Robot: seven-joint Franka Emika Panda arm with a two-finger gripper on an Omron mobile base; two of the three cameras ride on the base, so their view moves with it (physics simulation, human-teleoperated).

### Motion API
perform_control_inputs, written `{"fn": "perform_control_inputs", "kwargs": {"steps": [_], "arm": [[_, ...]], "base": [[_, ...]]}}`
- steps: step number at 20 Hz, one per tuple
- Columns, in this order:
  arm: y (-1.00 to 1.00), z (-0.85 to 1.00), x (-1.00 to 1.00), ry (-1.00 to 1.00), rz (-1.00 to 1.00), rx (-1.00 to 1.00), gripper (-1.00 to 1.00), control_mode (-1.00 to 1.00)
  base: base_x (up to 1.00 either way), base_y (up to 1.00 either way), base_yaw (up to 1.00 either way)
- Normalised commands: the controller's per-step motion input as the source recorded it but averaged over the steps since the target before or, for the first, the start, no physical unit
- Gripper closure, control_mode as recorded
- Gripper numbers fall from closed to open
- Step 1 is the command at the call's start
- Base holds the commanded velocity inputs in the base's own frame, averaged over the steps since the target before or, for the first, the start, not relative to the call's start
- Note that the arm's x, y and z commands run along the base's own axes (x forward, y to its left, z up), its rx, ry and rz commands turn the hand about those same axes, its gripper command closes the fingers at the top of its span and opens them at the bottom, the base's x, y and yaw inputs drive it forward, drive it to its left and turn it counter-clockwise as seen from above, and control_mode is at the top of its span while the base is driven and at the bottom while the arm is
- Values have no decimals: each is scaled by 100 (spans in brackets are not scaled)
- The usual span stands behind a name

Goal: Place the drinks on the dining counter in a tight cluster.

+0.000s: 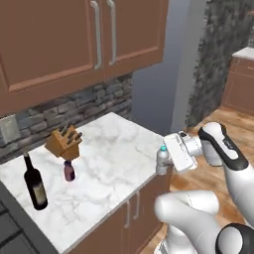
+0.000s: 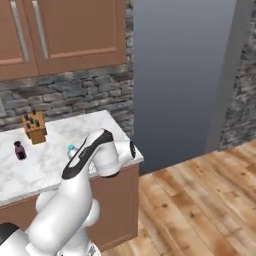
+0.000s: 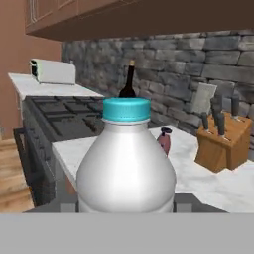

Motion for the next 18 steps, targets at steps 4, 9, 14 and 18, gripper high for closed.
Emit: {"fn": "perform_control_inputs", "kwargs": {"steps": [4, 9, 14, 18], "arm": [[0, 0, 0, 0, 0, 0, 100, 100], [0, 0, 0, 0, 0, 0, 100, 100], [0, 0, 0, 0, 0, 0, 100, 100], [0, 0, 0, 0, 0, 0, 100, 100]], "base": [[0, 4, -100], [0, 4, -100], [0, 5, -100], [0, 5, -100]]}}
